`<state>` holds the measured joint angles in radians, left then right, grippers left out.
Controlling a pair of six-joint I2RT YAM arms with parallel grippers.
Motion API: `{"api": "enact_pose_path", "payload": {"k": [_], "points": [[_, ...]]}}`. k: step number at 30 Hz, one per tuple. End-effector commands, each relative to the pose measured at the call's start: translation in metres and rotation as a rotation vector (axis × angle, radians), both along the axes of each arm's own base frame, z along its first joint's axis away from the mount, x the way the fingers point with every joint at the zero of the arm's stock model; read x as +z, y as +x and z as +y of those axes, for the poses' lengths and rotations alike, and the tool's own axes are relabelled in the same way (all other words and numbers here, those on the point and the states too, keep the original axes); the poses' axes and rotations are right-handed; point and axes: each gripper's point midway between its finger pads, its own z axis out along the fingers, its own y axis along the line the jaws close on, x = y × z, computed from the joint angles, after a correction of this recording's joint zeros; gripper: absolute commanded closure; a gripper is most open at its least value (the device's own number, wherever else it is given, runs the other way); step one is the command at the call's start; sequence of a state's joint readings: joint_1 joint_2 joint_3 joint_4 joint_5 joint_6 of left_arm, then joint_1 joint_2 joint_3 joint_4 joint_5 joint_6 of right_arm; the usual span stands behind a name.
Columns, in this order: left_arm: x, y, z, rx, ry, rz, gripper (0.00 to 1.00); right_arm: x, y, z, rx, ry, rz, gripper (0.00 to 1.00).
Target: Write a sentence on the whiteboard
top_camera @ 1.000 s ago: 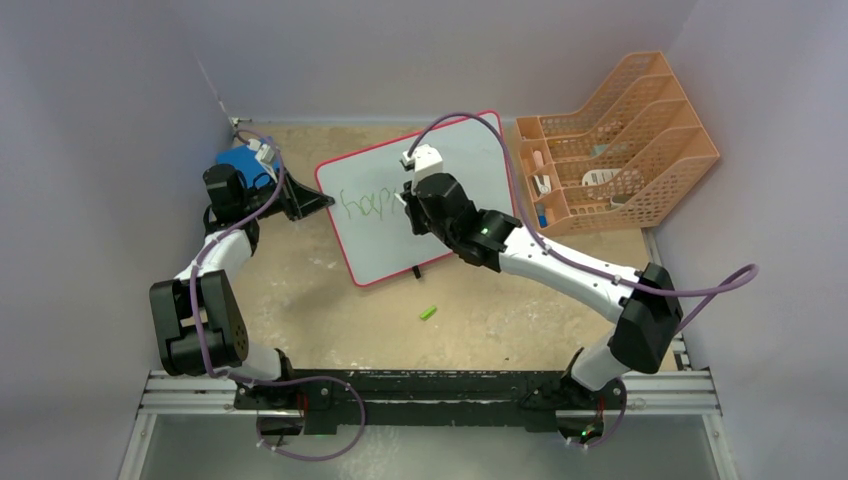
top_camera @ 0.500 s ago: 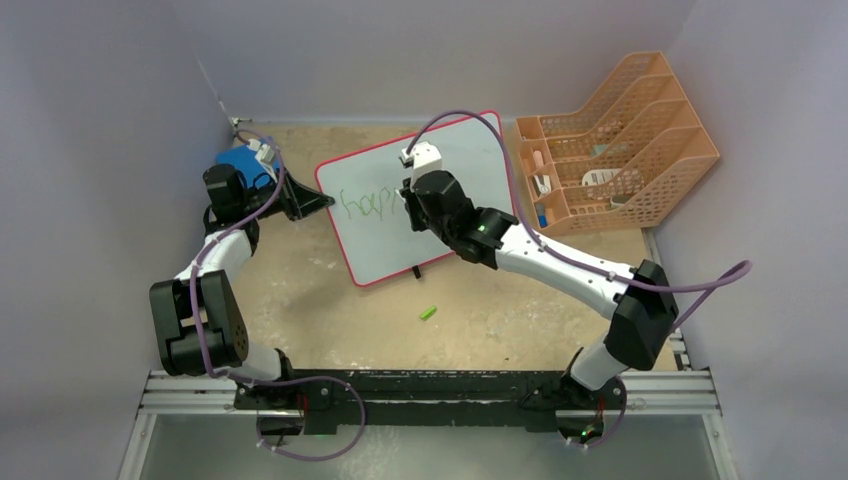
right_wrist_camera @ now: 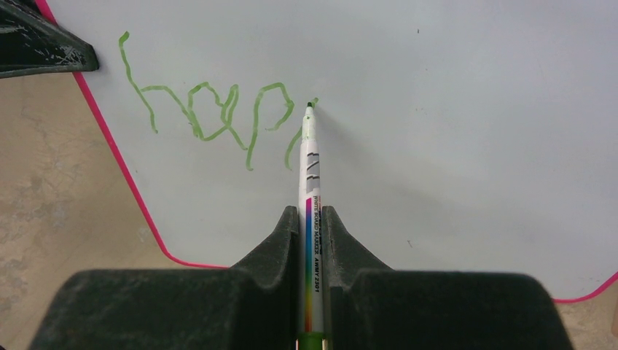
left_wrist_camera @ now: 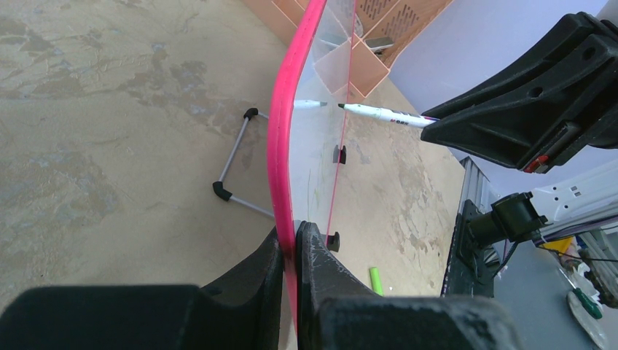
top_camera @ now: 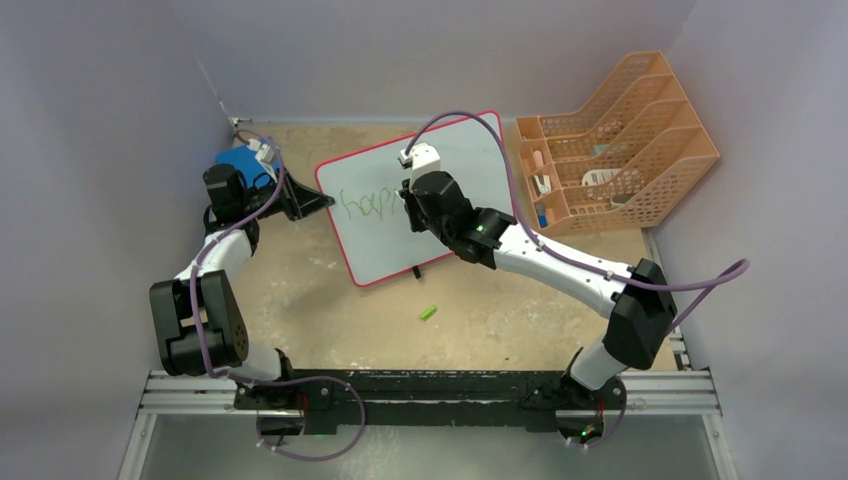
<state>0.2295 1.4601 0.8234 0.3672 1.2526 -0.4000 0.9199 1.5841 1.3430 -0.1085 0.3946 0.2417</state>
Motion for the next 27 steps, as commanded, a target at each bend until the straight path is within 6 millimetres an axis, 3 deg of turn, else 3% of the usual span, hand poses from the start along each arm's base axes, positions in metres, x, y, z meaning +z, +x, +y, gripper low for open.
{"api": "enact_pose_path", "payload": {"k": [1, 27], "points": [[0.0114, -0.0002, -0.0062, -0.028, 0.028, -0.071, 1.0, 0.0259, 0.0102, 0.0041, -0.017, 0.045, -0.057, 1.0], [0.0114, -0.0004, -0.0062, -0.029, 0.028, -0.072, 1.0, 0.0208, 0.0148, 0.0041, -0.028, 0.033, -0.055, 1.0]]}}
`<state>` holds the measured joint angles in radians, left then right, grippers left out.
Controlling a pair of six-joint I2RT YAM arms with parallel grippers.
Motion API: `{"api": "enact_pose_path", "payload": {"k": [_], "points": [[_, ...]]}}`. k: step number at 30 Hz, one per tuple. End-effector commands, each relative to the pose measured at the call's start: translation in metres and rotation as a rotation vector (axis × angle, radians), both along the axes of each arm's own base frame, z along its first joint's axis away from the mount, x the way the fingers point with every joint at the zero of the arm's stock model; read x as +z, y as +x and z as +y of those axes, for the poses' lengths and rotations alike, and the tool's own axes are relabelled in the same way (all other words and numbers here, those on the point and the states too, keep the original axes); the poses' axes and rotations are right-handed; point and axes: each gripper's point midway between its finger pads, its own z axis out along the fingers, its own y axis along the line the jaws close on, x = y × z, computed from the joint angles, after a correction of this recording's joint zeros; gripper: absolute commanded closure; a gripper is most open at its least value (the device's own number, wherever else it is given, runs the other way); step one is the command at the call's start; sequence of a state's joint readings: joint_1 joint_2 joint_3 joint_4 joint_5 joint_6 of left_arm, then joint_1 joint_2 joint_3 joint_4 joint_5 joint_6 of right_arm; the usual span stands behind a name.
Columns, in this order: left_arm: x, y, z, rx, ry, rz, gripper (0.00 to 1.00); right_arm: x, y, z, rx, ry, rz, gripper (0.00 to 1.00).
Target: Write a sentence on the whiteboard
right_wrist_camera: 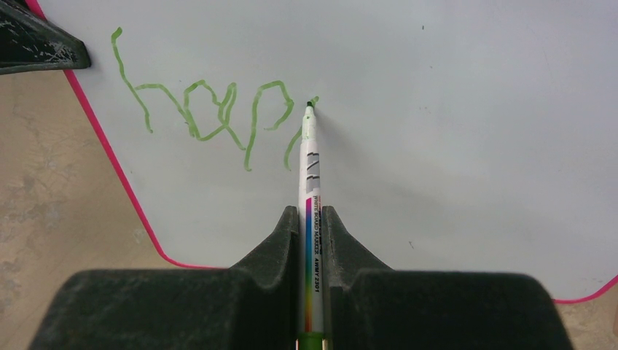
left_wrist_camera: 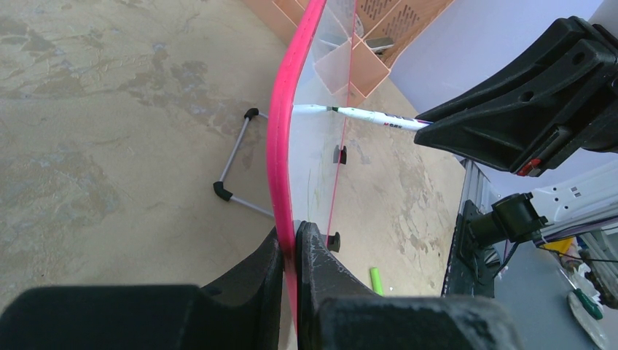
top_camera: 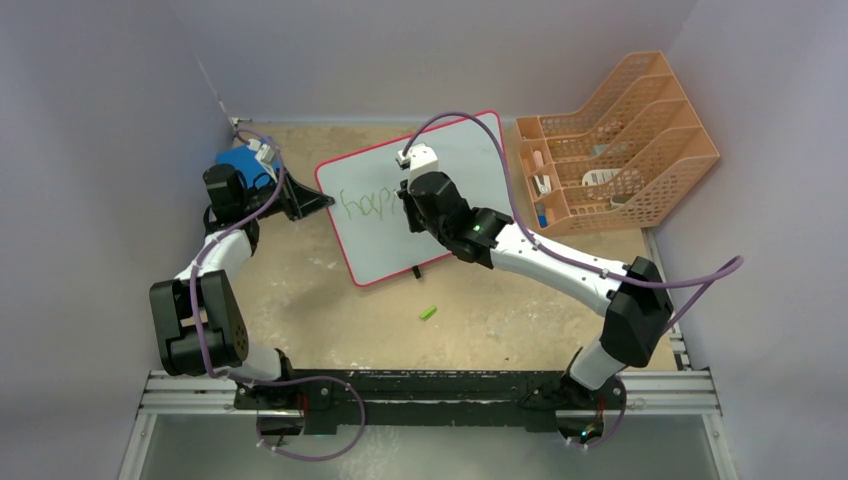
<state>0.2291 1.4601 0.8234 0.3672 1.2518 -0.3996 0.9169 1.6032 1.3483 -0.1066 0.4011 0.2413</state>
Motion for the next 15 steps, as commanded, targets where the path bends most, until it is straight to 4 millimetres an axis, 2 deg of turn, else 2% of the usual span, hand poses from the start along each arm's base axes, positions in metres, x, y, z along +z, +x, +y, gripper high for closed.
{"api": "enact_pose_path", "payload": {"k": [1, 15], "points": [[0.011, 0.0, -0.006, -0.029, 0.028, -0.071, 1.0, 0.027, 0.012, 0.003, -0.022, 0.045, -0.061, 1.0], [0.012, -0.001, -0.006, -0.029, 0.027, -0.071, 1.0, 0.03, 0.017, -0.008, -0.059, 0.044, -0.069, 1.0]]}}
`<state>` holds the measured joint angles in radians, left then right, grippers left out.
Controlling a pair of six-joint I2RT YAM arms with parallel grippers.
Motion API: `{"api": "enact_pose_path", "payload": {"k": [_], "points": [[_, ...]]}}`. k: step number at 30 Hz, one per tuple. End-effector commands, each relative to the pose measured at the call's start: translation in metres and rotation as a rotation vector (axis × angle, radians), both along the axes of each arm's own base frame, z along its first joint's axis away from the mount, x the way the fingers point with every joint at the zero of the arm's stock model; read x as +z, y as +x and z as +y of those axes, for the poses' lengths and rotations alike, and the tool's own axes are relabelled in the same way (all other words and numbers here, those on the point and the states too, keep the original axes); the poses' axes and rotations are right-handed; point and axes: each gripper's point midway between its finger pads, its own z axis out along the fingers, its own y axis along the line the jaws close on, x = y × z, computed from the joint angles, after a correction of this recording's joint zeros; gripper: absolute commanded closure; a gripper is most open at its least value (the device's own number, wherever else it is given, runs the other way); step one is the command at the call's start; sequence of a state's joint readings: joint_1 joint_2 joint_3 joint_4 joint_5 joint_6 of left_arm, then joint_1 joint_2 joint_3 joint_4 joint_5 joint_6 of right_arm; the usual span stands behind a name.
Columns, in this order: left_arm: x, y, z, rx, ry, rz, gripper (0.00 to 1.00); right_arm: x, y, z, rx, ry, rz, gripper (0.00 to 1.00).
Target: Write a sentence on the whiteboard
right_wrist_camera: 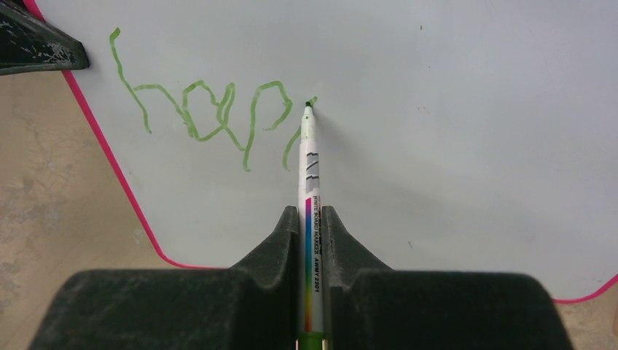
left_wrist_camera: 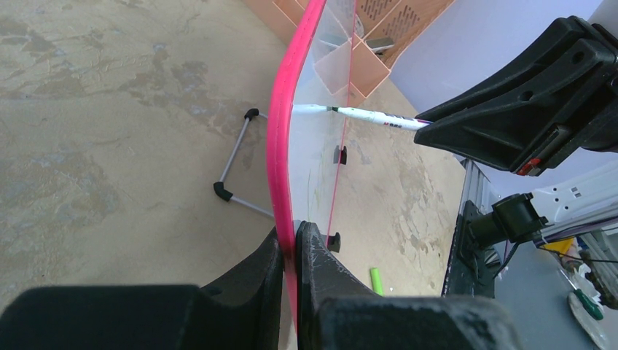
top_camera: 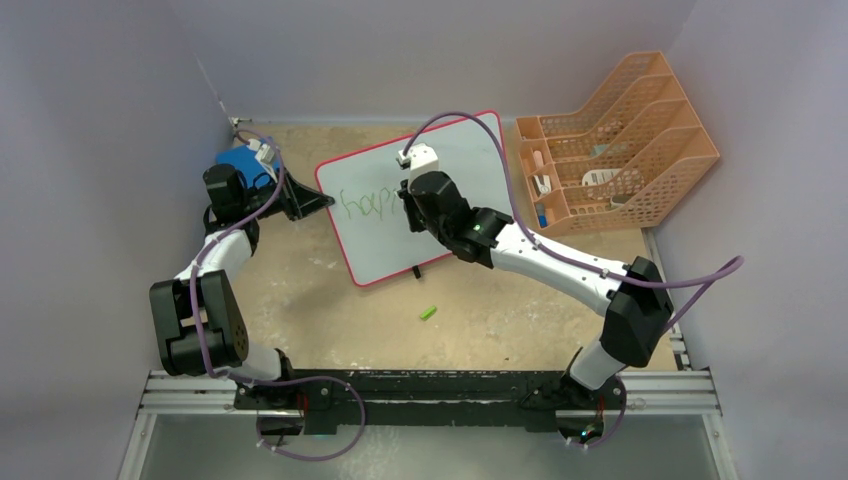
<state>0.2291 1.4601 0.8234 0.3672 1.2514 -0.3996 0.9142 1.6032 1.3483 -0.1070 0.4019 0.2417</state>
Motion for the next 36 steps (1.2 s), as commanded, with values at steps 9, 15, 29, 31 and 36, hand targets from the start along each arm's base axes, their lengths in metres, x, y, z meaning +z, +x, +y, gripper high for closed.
{"api": "enact_pose_path", "payload": {"k": [9, 15, 29, 31, 36], "points": [[0.012, -0.001, -0.006, -0.028, 0.029, -0.072, 1.0, 0.033, 0.017, -0.012, -0.069, 0.048, -0.075, 1.0], [0.012, -0.001, -0.006, -0.028, 0.029, -0.073, 1.0, 0.033, 0.017, -0.015, -0.078, 0.046, -0.073, 1.0], [0.012, -0.001, -0.006, -0.028, 0.029, -0.073, 1.0, 0.026, 0.013, -0.024, -0.091, 0.034, -0.05, 1.0], [0.012, -0.001, -0.006, -0.028, 0.029, -0.072, 1.0, 0.025, 0.011, -0.024, -0.087, 0.035, -0.045, 1.0], [0.012, -0.001, -0.006, -0.029, 0.028, -0.072, 1.0, 0.021, 0.008, -0.024, -0.078, 0.038, -0.029, 1.0]]}}
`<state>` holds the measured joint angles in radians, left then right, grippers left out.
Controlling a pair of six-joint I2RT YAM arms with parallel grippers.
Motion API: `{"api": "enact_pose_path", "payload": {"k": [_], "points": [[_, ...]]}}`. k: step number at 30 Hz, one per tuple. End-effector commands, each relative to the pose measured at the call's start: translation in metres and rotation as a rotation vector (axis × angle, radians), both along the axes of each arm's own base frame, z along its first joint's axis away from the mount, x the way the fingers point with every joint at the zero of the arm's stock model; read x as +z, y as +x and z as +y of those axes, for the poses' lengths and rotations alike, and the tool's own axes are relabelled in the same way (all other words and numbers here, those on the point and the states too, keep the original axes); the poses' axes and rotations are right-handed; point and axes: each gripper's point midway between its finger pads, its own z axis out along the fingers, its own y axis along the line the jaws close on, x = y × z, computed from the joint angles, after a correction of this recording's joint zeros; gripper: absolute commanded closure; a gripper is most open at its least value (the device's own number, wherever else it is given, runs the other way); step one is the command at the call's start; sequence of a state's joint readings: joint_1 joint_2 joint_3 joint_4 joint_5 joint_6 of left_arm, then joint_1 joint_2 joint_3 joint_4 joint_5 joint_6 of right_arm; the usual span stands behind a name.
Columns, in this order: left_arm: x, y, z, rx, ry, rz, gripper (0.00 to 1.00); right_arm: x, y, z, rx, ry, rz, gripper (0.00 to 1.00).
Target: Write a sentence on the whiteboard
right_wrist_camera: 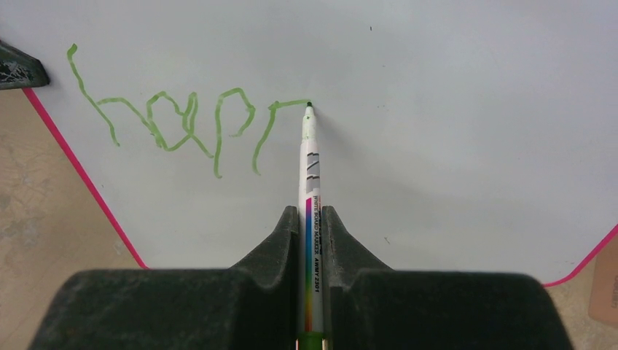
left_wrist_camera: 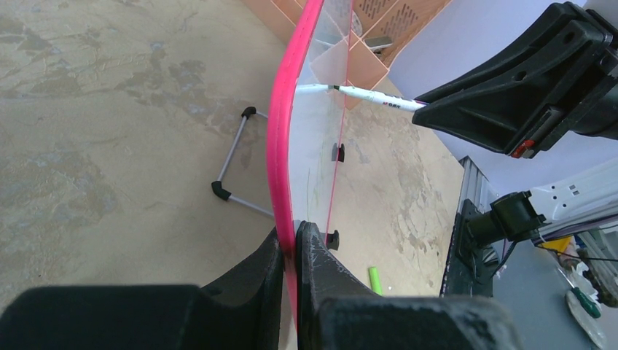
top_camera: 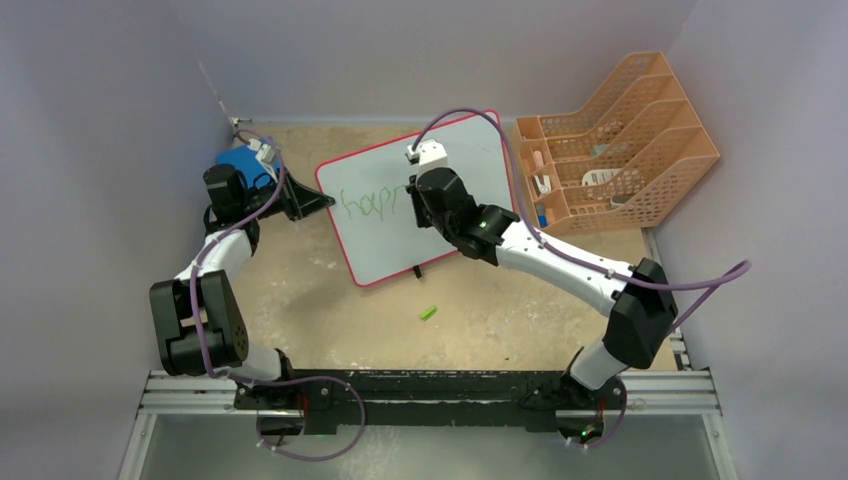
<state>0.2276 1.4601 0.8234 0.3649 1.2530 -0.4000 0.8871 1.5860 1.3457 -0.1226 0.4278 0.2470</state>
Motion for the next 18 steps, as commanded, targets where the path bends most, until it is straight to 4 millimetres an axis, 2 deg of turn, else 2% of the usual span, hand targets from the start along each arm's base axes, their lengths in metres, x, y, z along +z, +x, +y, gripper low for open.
{"api": "enact_pose_path", "payload": {"k": [1, 11, 18], "points": [[0.012, 0.0, -0.005, -0.026, 0.03, -0.076, 1.0, 0.015, -0.001, -0.008, -0.027, 0.043, -0.019, 1.0], [0.012, 0.0, -0.006, -0.025, 0.028, -0.074, 1.0, 0.006, -0.008, -0.008, -0.014, 0.04, -0.001, 1.0], [0.013, -0.001, -0.006, -0.026, 0.028, -0.075, 1.0, 0.002, -0.015, 0.004, 0.022, 0.044, 0.013, 1.0]]}}
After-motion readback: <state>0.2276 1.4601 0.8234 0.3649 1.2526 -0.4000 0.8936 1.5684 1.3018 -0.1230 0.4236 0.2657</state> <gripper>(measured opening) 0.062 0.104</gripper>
